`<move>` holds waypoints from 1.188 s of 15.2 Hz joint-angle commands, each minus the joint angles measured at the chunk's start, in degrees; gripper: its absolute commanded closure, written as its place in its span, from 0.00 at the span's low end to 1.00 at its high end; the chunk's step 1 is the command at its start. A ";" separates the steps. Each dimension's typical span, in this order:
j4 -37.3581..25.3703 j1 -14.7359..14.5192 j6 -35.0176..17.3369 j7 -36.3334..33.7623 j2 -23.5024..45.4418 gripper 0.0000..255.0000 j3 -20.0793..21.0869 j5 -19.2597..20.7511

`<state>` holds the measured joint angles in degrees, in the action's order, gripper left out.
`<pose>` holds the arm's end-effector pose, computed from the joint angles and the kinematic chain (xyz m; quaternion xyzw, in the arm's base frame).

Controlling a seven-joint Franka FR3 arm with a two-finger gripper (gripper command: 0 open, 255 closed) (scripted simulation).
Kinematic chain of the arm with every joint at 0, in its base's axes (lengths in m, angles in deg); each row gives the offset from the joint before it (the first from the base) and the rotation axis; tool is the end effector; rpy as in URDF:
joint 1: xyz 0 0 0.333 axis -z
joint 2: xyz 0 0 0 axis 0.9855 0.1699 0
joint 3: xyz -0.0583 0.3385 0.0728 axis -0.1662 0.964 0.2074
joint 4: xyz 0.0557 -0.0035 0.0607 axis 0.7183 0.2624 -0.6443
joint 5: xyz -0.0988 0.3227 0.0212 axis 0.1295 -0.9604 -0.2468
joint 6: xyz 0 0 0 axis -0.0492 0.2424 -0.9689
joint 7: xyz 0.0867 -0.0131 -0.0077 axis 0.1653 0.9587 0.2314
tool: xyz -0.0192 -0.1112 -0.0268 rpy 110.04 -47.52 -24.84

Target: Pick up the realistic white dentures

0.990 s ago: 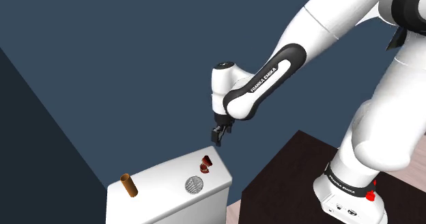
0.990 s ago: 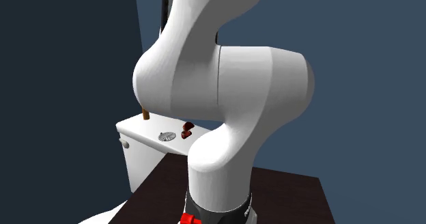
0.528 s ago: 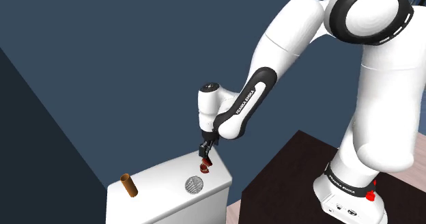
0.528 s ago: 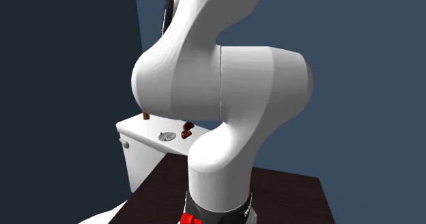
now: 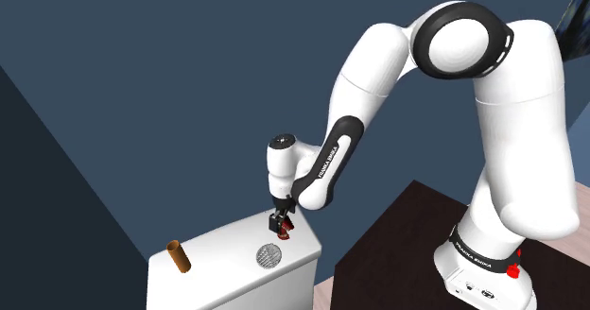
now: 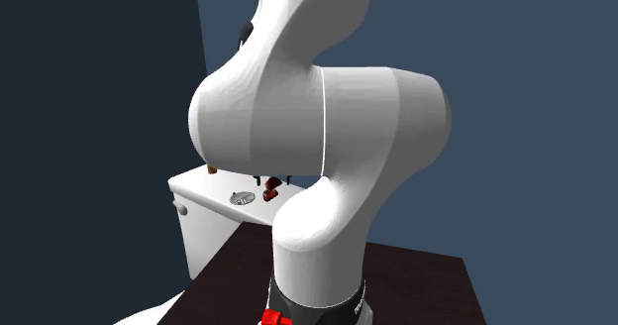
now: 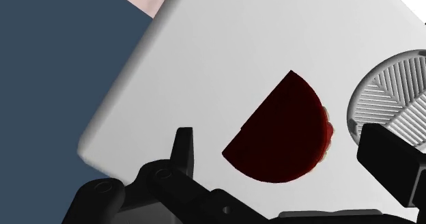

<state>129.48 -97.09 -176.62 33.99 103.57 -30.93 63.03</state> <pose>0.4545 0.2432 0.2309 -0.9869 -0.1602 -0.0211 0.0032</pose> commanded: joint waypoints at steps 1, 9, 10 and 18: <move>-0.30 -0.48 -1.27 -0.48 1.53 0.00 -0.70 0.68; -0.53 -0.71 -1.42 -0.68 1.91 1.00 -0.83 0.79; -0.54 -0.70 -1.45 -0.67 1.95 1.00 -0.84 0.80; 0.56 0.70 1.38 0.67 -1.96 1.00 0.81 -0.80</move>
<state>129.76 -96.78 -175.82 34.27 102.45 -30.47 62.59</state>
